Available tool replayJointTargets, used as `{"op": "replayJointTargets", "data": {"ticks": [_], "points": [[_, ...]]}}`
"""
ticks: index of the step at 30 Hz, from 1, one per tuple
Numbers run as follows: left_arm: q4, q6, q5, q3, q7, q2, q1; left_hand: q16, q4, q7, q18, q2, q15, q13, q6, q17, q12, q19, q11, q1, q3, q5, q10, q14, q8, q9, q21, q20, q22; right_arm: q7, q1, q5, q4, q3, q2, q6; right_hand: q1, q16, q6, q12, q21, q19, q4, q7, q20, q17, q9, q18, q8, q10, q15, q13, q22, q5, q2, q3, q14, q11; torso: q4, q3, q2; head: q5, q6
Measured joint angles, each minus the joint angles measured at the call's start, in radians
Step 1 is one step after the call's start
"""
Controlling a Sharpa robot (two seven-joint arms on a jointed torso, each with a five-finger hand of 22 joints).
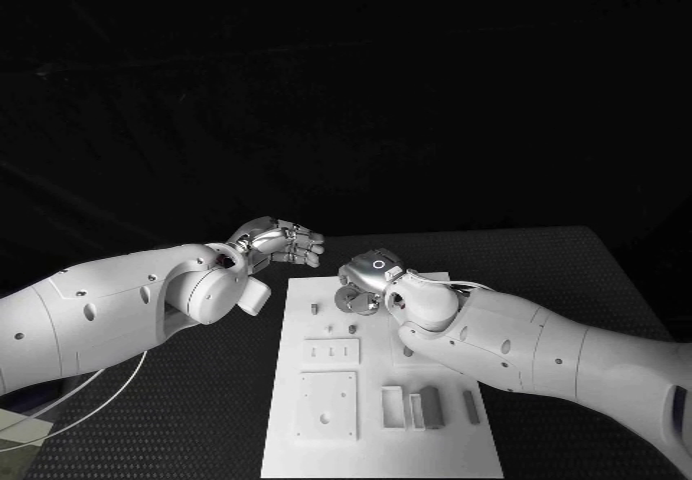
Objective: Assemble the parts on the task board
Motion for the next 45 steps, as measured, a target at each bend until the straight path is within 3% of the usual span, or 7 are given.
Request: {"op": "replayJointTargets", "data": {"ticks": [14, 28, 33, 40, 45], "points": [[-0.002, 0.0, 0.0, 0.0, 0.0, 0.003, 0.0, 0.0, 0.0, 0.0, 0.0, 0.0, 0.0, 0.0, 0.0, 0.001, 0.0, 0.0, 0.0, 0.0, 0.0, 0.0, 0.0, 0.0, 0.0, 0.001, -0.001, 0.0, 0.001, 0.005, -0.008, 0.011, -0.026, -0.007, 0.015, 0.008, 0.0, 0.0, 0.005, 0.0, 0.0, 0.001, 0.0, 0.003, 0.002, 0.0, 0.0, 0.0, 0.0, 0.0, 0.002, 0.0, 0.0, 0.0, 0.0, 0.0, 0.001, 0.0, -0.0001, 0.0012, -0.001, 0.005, -0.005], [-0.002, 0.0, -0.001, 0.0, 0.0, 0.002, 0.0, 0.0, 0.0, 0.0, 0.0, 0.0, 0.0, 0.001, 0.0, 0.001, 0.0, 0.0, 0.0, 0.0, 0.0, 0.0, 0.0, 0.0, 0.0, 0.001, -0.001, 0.0, 0.001, 0.009, -0.009, 0.021, -0.01, -0.008, 0.0, 0.007, 0.0, 0.0, 0.007, 0.0, 0.0, 0.001, 0.0, 0.004, 0.002, 0.0, -0.001, 0.0, 0.0, 0.0, 0.001, -0.001, 0.0, 0.0, 0.0, 0.0, 0.001, 0.0, -0.0018, 0.0012, -0.002, 0.008, -0.007], [-0.002, 0.0, -0.001, 0.0, 0.0, 0.0, 0.0, 0.0, 0.0, 0.0, 0.0, 0.0, 0.0, 0.001, 0.0, 0.001, 0.0, 0.0, 0.0, 0.0, 0.0, 0.0, 0.0, 0.0, 0.0, 0.001, -0.001, 0.0, 0.001, 0.009, -0.01, 0.025, 0.022, -0.008, -0.024, -0.004, -0.001, 0.0, 0.006, 0.0, 0.0, 0.001, 0.0, 0.006, 0.002, 0.0, -0.002, 0.0, -0.001, 0.0, 0.0, -0.002, 0.0, 0.0, -0.016, 0.0, 0.0, 0.0, -0.0023, 0.0012, -0.002, 0.009, -0.006], [-0.001, 0.0, -0.001, 0.0, 0.0, -0.007, 0.0, 0.0, 0.0, 0.0, 0.0, 0.0, 0.0, 0.001, 0.0, 0.002, 0.0, 0.0, 0.0, 0.0, 0.0, 0.0, 0.0, 0.0, 0.0, 0.001, -0.001, 0.0, 0.001, 0.007, -0.007, 0.039, 0.068, 0.005, -0.071, -0.009, -0.007, 0.0, -0.004, 0.0, 0.0, 0.004, 0.01, 0.015, 0.0, 0.0, -0.006, 0.0, -0.014, 0.0, 0.0, -0.004, 0.0, 0.0, -0.049, 0.009, 0.0, 0.0, -0.0042, 0.0012, -0.003, 0.011, -0.004], [0.0, 0.0, -0.001, 0.0, 0.0, -0.009, 0.0, -0.001, 0.0, 0.0, 0.0, 0.0, 0.0, 0.002, 0.0, 0.003, 0.0, 0.0, 0.0, 0.0, 0.0, 0.0, 0.0, 0.0, 0.0, 0.001, -0.001, 0.0, 0.001, 0.006, -0.005, 0.05, 0.084, 0.008, -0.094, -0.007, -0.007, -0.001, -0.013, 0.0, -0.004, 0.007, 0.037, 0.025, -0.001, -0.001, -0.008, 0.0, -0.021, 0.0, 0.0, -0.006, 0.0, 0.0, -0.089, 0.019, 0.0, 0.0, -0.0054, 0.0016, -0.003, 0.012, -0.003]]}}
